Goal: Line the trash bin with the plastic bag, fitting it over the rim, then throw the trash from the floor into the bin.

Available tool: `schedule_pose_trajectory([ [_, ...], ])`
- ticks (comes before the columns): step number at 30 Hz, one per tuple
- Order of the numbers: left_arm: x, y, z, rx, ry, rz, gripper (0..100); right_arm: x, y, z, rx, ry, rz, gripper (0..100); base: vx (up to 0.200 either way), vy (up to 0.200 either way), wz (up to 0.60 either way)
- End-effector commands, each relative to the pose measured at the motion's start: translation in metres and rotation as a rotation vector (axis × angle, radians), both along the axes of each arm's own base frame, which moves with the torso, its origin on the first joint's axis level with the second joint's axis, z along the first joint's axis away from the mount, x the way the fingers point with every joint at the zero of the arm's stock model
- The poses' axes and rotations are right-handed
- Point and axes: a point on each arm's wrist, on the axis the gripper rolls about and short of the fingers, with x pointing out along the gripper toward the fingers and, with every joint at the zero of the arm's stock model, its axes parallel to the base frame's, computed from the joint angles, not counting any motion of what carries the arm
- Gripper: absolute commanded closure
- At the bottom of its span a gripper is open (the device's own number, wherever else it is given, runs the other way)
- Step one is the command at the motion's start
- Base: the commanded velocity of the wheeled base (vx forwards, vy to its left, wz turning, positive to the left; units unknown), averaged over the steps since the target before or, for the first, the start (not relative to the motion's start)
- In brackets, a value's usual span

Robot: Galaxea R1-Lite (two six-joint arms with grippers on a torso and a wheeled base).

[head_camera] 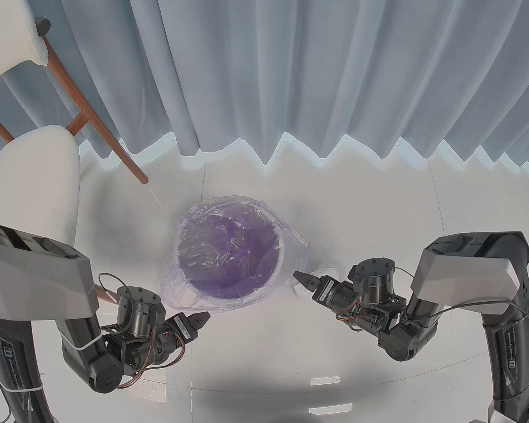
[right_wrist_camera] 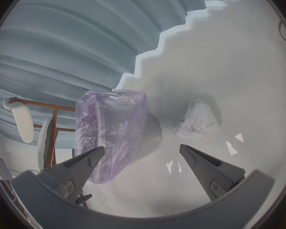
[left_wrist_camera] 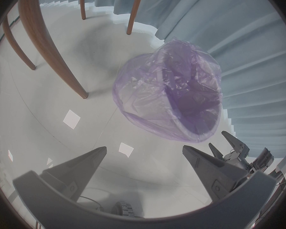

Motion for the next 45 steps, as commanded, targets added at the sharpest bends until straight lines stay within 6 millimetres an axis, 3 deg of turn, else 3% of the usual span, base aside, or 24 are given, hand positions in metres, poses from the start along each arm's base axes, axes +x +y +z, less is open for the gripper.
schedule_pose_trajectory([
  [1, 0.009, 0.002, -0.011, 0.006, 0.017, 0.024, 0, 0.009, 0.006, -0.005, 0.002, -0.004, 0.000, 0, 0.000, 0.000, 0.00],
  [12, 0.025, 0.014, -0.018, 0.003, 0.011, 0.080, 0, 0.023, 0.015, -0.013, -0.004, 0.007, 0.002, 0, 0.000, 0.000, 0.00],
  [13, 0.027, 0.014, -0.017, 0.000, 0.004, 0.083, 0, 0.025, 0.016, -0.014, -0.006, 0.009, 0.002, 100, 0.000, 0.000, 0.00],
  [28, 0.053, 0.007, -0.020, -0.024, -0.051, 0.091, 0, 0.027, 0.018, -0.016, -0.009, 0.013, 0.002, 100, 0.000, 0.000, 0.00],
  [33, 0.055, 0.006, -0.032, -0.013, -0.028, 0.093, 0, 0.026, 0.020, -0.016, -0.009, 0.013, 0.005, 100, 0.000, 0.000, 0.00],
  [34, 0.055, 0.006, -0.033, -0.012, -0.026, 0.093, 100, 0.025, 0.020, -0.016, -0.009, 0.011, 0.005, 100, 0.000, 0.000, 0.00],
  [45, 0.055, 0.005, -0.038, 0.013, -0.011, 0.088, 100, 0.024, 0.019, -0.025, -0.038, 0.027, -0.014, 100, 0.000, 0.000, 0.00],
])
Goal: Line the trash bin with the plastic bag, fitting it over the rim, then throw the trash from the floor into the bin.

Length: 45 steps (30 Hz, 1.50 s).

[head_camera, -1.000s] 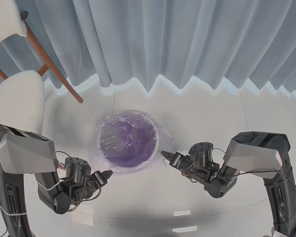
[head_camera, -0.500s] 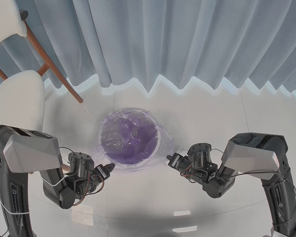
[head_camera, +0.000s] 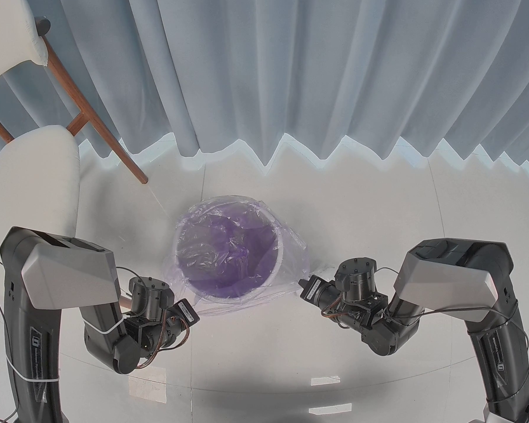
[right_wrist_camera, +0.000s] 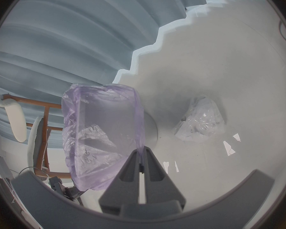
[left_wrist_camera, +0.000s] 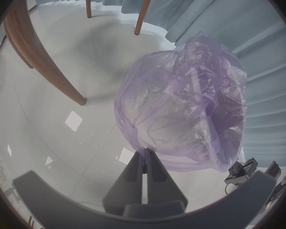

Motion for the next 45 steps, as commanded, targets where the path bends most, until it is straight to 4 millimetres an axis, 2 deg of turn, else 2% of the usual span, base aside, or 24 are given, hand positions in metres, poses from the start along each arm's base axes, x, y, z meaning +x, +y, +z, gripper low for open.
schedule_pose_trajectory([
  [1, 0.000, 0.000, -0.007, 0.018, 0.014, 0.006, 100, 0.000, 0.000, -0.009, -0.015, 0.014, -0.001, 100, 0.000, 0.000, 0.00],
  [7, 0.003, 0.000, -0.023, 0.062, 0.041, 0.040, 100, 0.000, -0.001, -0.018, -0.079, -0.006, 0.017, 100, 0.000, 0.000, 0.00],
  [10, 0.003, 0.000, -0.025, 0.090, 0.038, 0.028, 100, 0.001, -0.001, -0.020, -0.089, -0.004, 0.011, 100, 0.000, 0.000, 0.00],
  [19, 0.005, -0.003, -0.045, 0.266, 0.040, -0.044, 100, 0.005, -0.002, -0.023, -0.158, 0.041, -0.034, 100, 0.000, 0.000, 0.00],
  [36, 0.009, -0.004, -0.045, 0.270, 0.031, -0.044, 100, 0.008, -0.005, -0.024, -0.219, 0.086, -0.035, 100, 0.000, 0.000, 0.00],
  [37, 0.008, -0.005, -0.045, 0.269, 0.033, -0.047, 100, 0.008, -0.005, -0.024, -0.219, 0.086, -0.035, 0, 0.000, 0.000, 0.00],
  [41, 0.003, -0.006, -0.042, 0.268, 0.032, -0.053, 100, 0.006, -0.003, -0.017, -0.199, 0.053, -0.036, 0, 0.000, 0.000, 0.00],
  [45, -0.006, -0.009, -0.030, 0.266, 0.025, -0.074, 100, -0.011, -0.006, 0.003, -0.196, 0.045, -0.023, 0, 0.000, 0.000, 0.00],
])
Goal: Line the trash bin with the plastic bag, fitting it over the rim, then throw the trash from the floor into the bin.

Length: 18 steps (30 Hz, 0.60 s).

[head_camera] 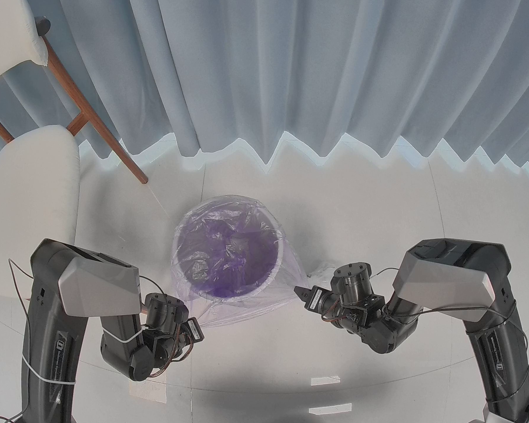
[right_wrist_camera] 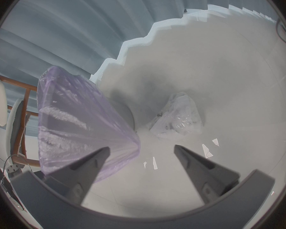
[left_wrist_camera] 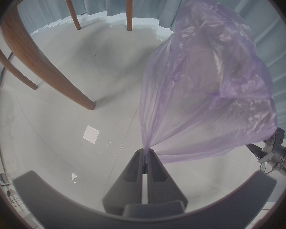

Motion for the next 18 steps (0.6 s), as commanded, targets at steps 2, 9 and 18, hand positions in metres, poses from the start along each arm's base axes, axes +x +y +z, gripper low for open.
schedule_pose_trajectory([
  [2, -0.015, -0.003, 0.015, -0.002, 0.003, -0.028, 100, -0.022, -0.001, 0.031, 0.017, -0.017, 0.024, 0, 0.000, 0.000, 0.00],
  [9, -0.047, 0.007, 0.056, -0.047, -0.108, -0.040, 0, -0.055, -0.030, 0.056, 0.023, -0.033, 0.009, 0, 0.000, 0.000, 0.00],
  [18, -0.141, 0.033, 0.179, -0.246, -0.478, -0.174, 0, -0.078, -0.067, 0.105, 0.075, -0.083, -0.027, 0, 0.000, 0.000, 0.00],
])
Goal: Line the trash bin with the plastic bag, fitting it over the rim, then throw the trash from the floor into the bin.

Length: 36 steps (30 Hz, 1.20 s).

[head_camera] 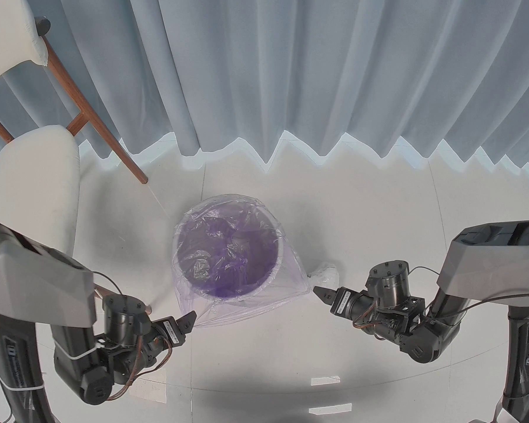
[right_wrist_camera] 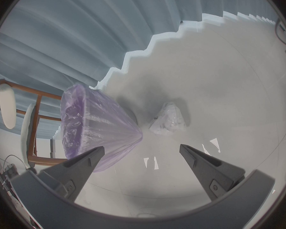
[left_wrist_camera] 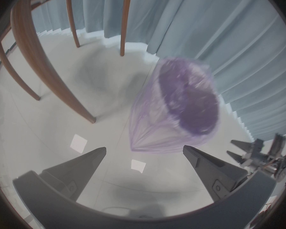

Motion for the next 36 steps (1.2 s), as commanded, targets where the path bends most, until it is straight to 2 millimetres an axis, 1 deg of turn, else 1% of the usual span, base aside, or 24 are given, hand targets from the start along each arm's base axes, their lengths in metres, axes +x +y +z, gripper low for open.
schedule_pose_trajectory([
  [1, -0.076, 0.021, 0.110, -0.190, -0.340, -0.166, 0, -0.021, -0.032, 0.061, 0.073, -0.083, -0.009, 0, 0.000, 0.000, 0.00],
  [2, -0.076, 0.021, 0.110, -0.190, -0.340, -0.166, 0, -0.021, -0.032, 0.061, 0.073, -0.083, -0.009, 0, 0.000, 0.000, 0.00],
  [3, -0.076, 0.021, 0.126, -0.194, -0.383, -0.243, 0, -0.018, -0.038, 0.068, 0.072, -0.077, -0.011, 0, 0.000, 0.000, 0.00],
  [4, -0.074, 0.021, 0.136, -0.191, -0.404, -0.279, 0, -0.013, -0.042, 0.075, 0.067, -0.071, -0.015, 0, 0.000, 0.000, 0.00],
  [5, -0.074, 0.021, 0.136, -0.191, -0.404, -0.279, 0, -0.013, -0.042, 0.075, 0.067, -0.071, -0.015, 0, 0.000, 0.000, 0.00],
  [6, -0.070, 0.023, 0.155, -0.177, -0.427, -0.328, 0, -0.003, -0.050, 0.087, 0.058, -0.048, -0.023, 0, 0.000, 0.000, 0.00],
  [7, -0.067, 0.023, 0.162, -0.166, -0.435, -0.342, 0, 0.001, -0.055, 0.093, 0.056, -0.027, -0.030, 0, 0.000, 0.000, 0.00],
  [8, -0.063, 0.022, 0.166, -0.154, -0.433, -0.355, 0, 0.005, -0.060, 0.098, 0.056, -0.005, -0.029, 0, 0.000, 0.000, 0.00],
  [10, -0.063, 0.022, 0.166, -0.154, -0.433, -0.355, 0, 0.005, -0.060, 0.098, 0.056, -0.005, -0.029, 0, 0.000, 0.000, 0.00],
  [11, -0.060, 0.023, 0.182, -0.118, -0.455, -0.370, 0, 0.009, -0.072, 0.102, 0.021, 0.107, -0.003, 0, 0.000, 0.000, 0.00],
  [13, -0.060, 0.023, 0.191, -0.094, -0.453, -0.384, 0, 0.011, -0.076, 0.096, -0.025, 0.178, 0.023, 0, 0.000, 0.000, 0.00],
  [16, -0.063, 0.024, 0.199, -0.058, -0.427, -0.393, 0, 0.017, -0.075, 0.083, -0.057, 0.207, 0.037, 0, 0.133, 0.133, 0.00],
  [17, -0.065, 0.025, 0.207, -0.036, -0.420, -0.403, 0, 0.022, -0.073, 0.075, -0.068, 0.220, 0.041, 0, 0.200, 0.200, 0.00],
  [20, -0.067, 0.025, 0.216, -0.024, -0.398, -0.410, 0, 0.037, -0.069, 0.060, -0.066, 0.246, 0.032, 0, 0.200, 0.200, 0.00],
  [21, -0.067, 0.025, 0.216, -0.024, -0.398, -0.410, 0, 0.038, -0.069, 0.058, -0.068, 0.249, 0.031, 0, 0.200, 0.200, 0.00],
  [22, -0.067, 0.025, 0.219, -0.025, -0.405, -0.410, 0, 0.048, -0.067, 0.047, -0.070, 0.263, 0.025, 0, 0.200, 0.200, 0.00],
  [24, -0.067, 0.025, 0.219, -0.024, -0.407, -0.410, 0, 0.058, -0.067, 0.039, -0.072, 0.267, 0.016, 0, 0.200, 0.200, 0.00],
  [27, -0.067, 0.024, 0.219, -0.015, -0.407, -0.407, 0, 0.067, -0.066, 0.025, -0.081, 0.285, 0.013, 0, 0.133, 0.133, 0.00],
  [29, -0.067, 0.024, 0.219, -0.015, -0.407, -0.407, 0, 0.067, -0.066, 0.025, -0.081, 0.285, 0.013, 0, 0.000, 0.000, 0.00],
  [30, -0.067, 0.026, 0.217, -0.019, -0.398, -0.399, 0, 0.072, -0.067, 0.019, -0.083, 0.289, 0.004, 0, 0.000, 0.000, 0.00],
  [32, -0.068, 0.027, 0.218, -0.041, -0.393, -0.403, 0, 0.073, -0.066, 0.019, -0.082, 0.286, 0.003, 0, 0.000, 0.000, 0.00],
  [34, -0.073, 0.032, 0.221, -0.073, -0.396, -0.414, 0, 0.075, -0.066, 0.020, -0.079, 0.283, 0.002, 0, -0.200, 0.000, 0.00],
  [36, -0.073, 0.033, 0.216, -0.075, -0.360, -0.428, 0, 0.076, -0.066, 0.019, -0.080, 0.284, 0.002, 0, -0.200, 0.000, 0.00],
])
